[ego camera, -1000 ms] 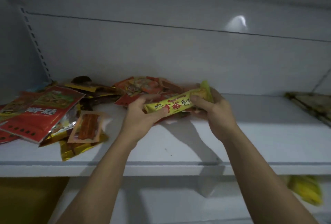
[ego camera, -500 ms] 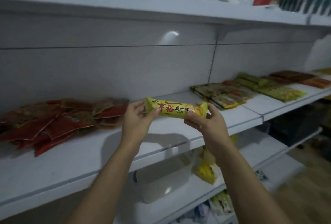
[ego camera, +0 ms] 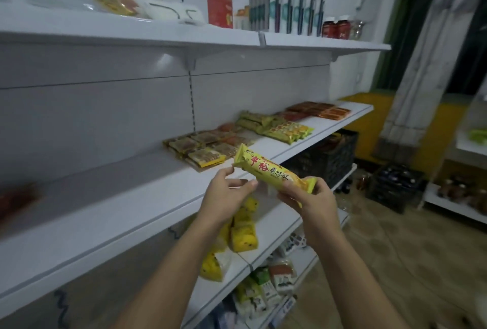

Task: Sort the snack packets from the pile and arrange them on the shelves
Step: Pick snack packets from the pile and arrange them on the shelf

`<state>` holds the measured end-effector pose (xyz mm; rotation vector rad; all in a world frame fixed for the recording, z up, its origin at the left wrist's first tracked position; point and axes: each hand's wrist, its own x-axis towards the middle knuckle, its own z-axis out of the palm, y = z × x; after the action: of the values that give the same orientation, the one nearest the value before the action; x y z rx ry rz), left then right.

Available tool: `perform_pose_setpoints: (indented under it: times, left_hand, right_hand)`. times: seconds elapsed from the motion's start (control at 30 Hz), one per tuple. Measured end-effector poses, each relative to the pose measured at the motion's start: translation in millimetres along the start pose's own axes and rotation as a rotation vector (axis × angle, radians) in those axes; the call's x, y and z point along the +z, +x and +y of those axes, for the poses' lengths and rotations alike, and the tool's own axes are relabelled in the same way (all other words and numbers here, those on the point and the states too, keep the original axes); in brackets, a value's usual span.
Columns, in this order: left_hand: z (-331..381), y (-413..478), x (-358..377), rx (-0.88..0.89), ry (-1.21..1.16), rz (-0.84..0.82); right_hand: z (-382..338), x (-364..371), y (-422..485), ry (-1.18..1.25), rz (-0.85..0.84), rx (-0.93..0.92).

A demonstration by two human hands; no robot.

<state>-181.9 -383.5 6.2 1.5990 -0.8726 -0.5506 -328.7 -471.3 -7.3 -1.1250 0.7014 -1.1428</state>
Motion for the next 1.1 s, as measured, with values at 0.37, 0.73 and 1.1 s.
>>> perform_pose_setpoints:
  times: [0.37, 0.73, 1.1]
  left_hand:
    - [11.4, 78.7, 128.4, 0.036, -0.187, -0.202]
    - [4.1, 251.7, 206.9, -0.026, -0.339, -0.083]
    - [8.8, 373.1, 270.8, -0.013, -0.289, 0.07]
  right_hand:
    - [3.4, -58.7, 81.2, -0.3, 0.088, -0.135]
    - [6.6, -86.2, 270.2, -0.452, -0.116, -0.087]
    - [1.2, -110.7, 435.6, -0.619, -0.438, -0.184]
